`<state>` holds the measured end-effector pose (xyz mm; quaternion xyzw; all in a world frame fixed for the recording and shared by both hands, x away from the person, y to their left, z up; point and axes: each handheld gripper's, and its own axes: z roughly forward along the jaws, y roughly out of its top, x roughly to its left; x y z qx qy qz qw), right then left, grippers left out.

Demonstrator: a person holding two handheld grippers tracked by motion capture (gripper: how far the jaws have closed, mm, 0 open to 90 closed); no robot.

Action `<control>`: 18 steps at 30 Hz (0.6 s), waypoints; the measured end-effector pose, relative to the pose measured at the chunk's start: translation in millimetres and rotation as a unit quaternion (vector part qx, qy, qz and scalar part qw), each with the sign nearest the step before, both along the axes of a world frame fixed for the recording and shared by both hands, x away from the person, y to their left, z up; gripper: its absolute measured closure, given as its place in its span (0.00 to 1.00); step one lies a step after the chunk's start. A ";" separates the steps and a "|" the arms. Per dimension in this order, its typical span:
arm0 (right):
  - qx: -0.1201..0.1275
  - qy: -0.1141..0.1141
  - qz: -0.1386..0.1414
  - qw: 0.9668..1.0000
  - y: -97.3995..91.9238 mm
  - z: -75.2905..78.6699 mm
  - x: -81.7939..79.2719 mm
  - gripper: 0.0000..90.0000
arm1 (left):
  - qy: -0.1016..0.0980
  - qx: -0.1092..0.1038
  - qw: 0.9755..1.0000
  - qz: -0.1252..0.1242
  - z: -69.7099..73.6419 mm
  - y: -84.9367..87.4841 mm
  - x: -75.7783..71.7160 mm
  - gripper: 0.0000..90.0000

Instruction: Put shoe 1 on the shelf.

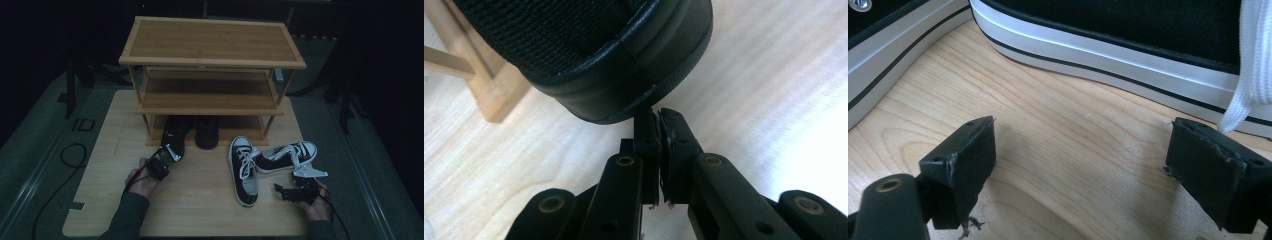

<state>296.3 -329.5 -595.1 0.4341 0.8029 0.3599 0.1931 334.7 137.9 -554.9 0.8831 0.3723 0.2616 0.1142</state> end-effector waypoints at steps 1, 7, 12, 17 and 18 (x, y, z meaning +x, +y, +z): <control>0.000 0.000 0.000 1.000 0.0 0.0 0.0 0.14 | -0.002 0.000 1.000 0.000 0.1 0.2 2.3 0.97; 0.000 0.000 0.000 1.000 0.0 0.0 0.0 0.14 | -0.012 0.012 1.000 0.004 4.0 -2.4 17.3 0.99; 0.000 0.000 0.000 1.000 0.0 0.0 0.0 0.14 | -0.021 0.018 1.000 0.002 7.2 -8.3 26.9 1.00; 0.000 0.000 0.000 1.000 0.0 0.0 0.1 0.14 | -0.024 0.023 0.999 -0.007 9.1 -19.2 33.7 1.00; 0.000 0.000 0.000 1.000 -0.1 0.0 0.1 0.14 | -0.024 0.022 0.999 -0.009 8.1 -22.3 34.8 1.00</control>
